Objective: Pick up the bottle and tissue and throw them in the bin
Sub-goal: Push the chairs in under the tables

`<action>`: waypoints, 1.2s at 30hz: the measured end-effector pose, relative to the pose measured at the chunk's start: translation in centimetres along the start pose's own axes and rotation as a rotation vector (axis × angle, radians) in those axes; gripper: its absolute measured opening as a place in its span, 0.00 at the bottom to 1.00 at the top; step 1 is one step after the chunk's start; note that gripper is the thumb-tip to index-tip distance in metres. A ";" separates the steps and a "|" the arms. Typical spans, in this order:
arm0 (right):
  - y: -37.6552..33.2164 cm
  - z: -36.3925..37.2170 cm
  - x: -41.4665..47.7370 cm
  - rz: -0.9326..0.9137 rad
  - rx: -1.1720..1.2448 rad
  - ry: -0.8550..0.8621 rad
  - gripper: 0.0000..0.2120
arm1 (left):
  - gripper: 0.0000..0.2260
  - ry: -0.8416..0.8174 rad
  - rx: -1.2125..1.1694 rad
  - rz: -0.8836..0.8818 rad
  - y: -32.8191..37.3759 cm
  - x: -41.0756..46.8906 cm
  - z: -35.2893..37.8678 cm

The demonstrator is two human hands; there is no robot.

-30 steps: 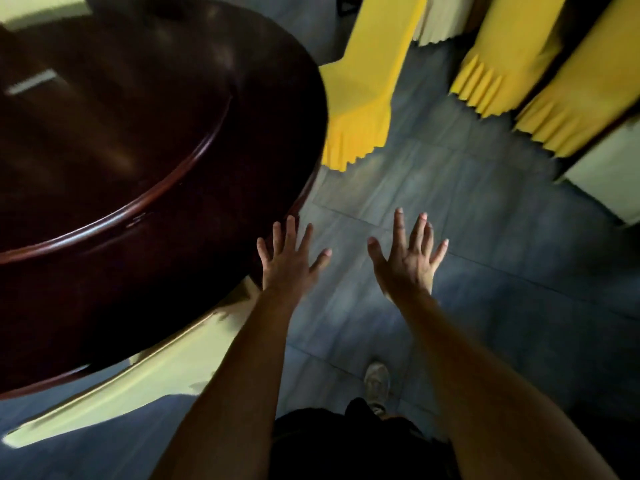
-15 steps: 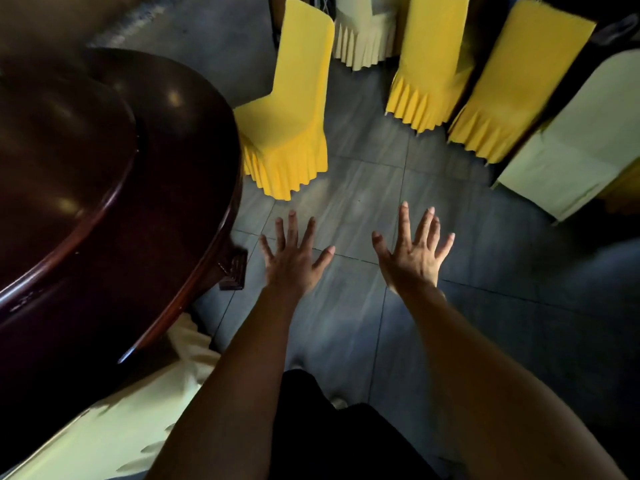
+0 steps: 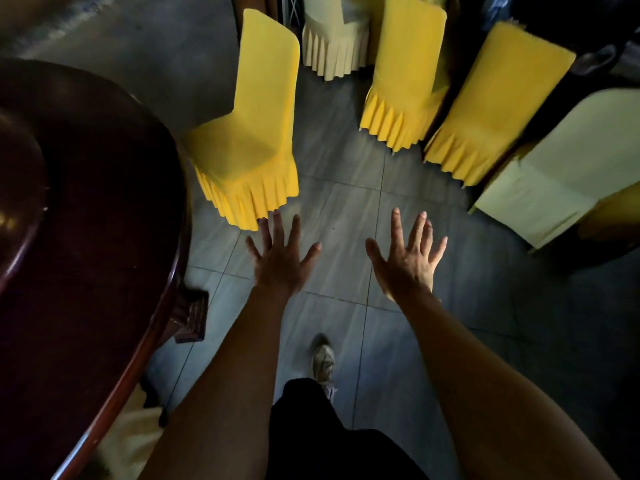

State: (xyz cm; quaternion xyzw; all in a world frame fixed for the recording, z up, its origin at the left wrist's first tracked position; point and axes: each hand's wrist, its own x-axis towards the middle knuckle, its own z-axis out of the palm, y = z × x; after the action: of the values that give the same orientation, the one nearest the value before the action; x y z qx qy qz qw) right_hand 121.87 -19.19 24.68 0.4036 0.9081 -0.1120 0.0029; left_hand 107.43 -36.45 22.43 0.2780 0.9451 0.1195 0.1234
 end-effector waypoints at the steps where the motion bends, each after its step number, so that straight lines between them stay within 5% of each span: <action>1: -0.4 -0.2 1.9 -0.005 -0.009 -0.006 0.38 | 0.35 -0.003 -0.012 -0.010 0.4 2.0 -0.4; 13: -3.3 -1.5 19.4 -0.044 -0.006 -0.002 0.38 | 0.35 0.036 0.000 -0.017 2.1 19.1 -2.7; 17: -4.7 -1.7 32.4 -0.102 0.044 -0.016 0.38 | 0.35 0.056 -0.032 -0.116 4.1 29.3 -3.1; 23: -4.6 -1.5 34.1 -0.126 0.052 0.036 0.38 | 0.35 0.074 -0.002 -0.086 4.6 31.0 -3.0; 36: -3.0 -5.4 61.5 -0.188 0.115 0.055 0.38 | 0.35 0.174 0.052 -0.141 11.7 53.9 -6.7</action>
State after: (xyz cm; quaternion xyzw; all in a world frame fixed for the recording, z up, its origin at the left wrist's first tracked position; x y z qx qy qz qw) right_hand 78.68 24.99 24.71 0.3191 0.9337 -0.1525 -0.0556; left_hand 67.34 1.98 23.20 0.2024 0.9723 0.1094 0.0416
